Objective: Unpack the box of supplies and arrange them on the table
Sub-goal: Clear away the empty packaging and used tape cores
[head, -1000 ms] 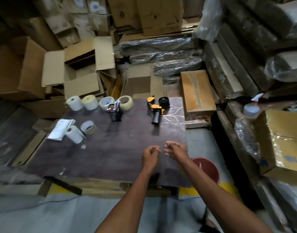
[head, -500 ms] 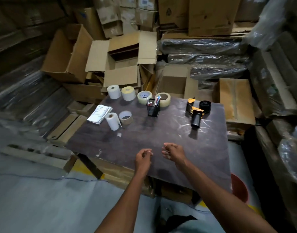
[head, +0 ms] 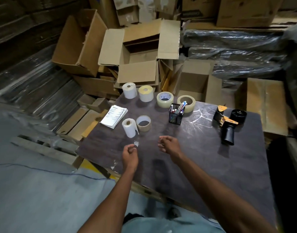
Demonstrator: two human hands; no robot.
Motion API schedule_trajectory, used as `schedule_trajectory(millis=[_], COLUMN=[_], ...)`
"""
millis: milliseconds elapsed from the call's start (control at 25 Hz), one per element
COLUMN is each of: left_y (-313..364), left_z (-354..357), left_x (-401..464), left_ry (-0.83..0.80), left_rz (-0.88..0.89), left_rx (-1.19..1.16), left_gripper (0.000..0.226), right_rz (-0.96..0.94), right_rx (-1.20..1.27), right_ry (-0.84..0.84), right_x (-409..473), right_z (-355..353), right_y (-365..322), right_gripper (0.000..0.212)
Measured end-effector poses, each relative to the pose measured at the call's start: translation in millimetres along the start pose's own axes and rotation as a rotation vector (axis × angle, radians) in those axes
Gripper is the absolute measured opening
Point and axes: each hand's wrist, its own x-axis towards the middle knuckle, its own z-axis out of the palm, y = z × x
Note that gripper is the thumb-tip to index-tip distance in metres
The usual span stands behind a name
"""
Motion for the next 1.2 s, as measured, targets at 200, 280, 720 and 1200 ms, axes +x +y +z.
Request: schedule_trajectory(millis=[200,280,720,1200], left_y=[29,30,34,34], left_z=[4,3,-6,-15], left_x=[38,62,146,184], left_ry=[0.020,-0.033,-0.339,-0.406], left_rz=[-0.030,-0.053,0.217,0.273], left_rx=[-0.034,-0.002,0.358,0.372], left_gripper=[0.062,0.083,0.075,0.058], right_rz=[0.003,0.002,-0.105,-0.285], right_rx=[0.011,0.004,-0.483,-0.624], right_ry=[0.073,0.130,0.198,0.201], right_x=[34,46,101,117], right_z=[11,20,82,107], right_y=[-6,-7,-18,-10], right_gripper=[0.014,0.012,0.090,0.085])
